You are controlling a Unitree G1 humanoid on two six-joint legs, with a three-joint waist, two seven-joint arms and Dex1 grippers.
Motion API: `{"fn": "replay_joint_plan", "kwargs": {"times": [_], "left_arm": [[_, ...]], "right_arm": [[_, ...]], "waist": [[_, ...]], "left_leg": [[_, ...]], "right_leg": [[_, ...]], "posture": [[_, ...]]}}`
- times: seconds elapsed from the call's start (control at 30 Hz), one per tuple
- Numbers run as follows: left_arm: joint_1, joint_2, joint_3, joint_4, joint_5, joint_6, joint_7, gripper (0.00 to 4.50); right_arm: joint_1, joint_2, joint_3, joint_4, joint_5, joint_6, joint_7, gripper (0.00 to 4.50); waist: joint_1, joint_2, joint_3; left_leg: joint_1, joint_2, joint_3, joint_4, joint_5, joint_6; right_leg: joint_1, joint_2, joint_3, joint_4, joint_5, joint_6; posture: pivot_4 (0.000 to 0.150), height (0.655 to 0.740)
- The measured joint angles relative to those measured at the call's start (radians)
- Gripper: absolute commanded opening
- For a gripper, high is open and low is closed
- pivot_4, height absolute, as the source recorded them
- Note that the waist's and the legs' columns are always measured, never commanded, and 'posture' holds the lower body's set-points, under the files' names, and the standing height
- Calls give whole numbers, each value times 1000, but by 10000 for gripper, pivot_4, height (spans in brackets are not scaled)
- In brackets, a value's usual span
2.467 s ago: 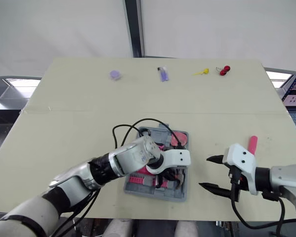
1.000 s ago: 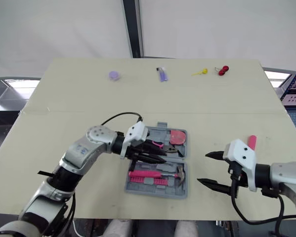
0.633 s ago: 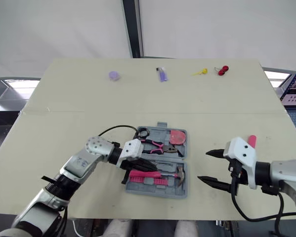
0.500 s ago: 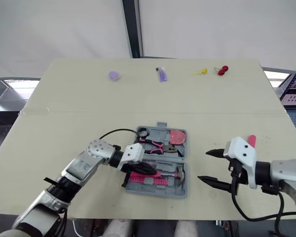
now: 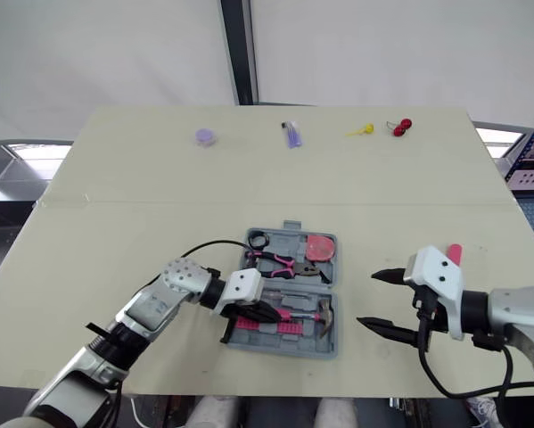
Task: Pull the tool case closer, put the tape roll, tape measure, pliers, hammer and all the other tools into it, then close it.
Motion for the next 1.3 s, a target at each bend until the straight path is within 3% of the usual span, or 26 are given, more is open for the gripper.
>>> {"fn": "replay_joint_plan", "kwargs": {"times": [0.63,0.9,1.3], "left_arm": [[-14,-16,-2,42,36,-20,9,275],[-19,-53,65,26,-44,77,6,275],[-8,-36,19,43,27,22,24,275]], "right_arm": [[2,0,0,1,-12,0,0,45000],[6,0,0,1,-11,0,0,45000],[13,0,0,0,-10,1,0,45000]], "waist": [[-1,0,0],[-5,0,0],[-9,0,0]], "left_leg": [[0,0,0,0,0,0],[0,0,0,0,0,0],[0,0,0,0,0,0]], "right_leg": [[0,0,0,0,0,0],[0,0,0,0,0,0],[0,0,0,0,0,0]], "posture": [[1500,7400],[1500,7400],[1500,7400]]}}
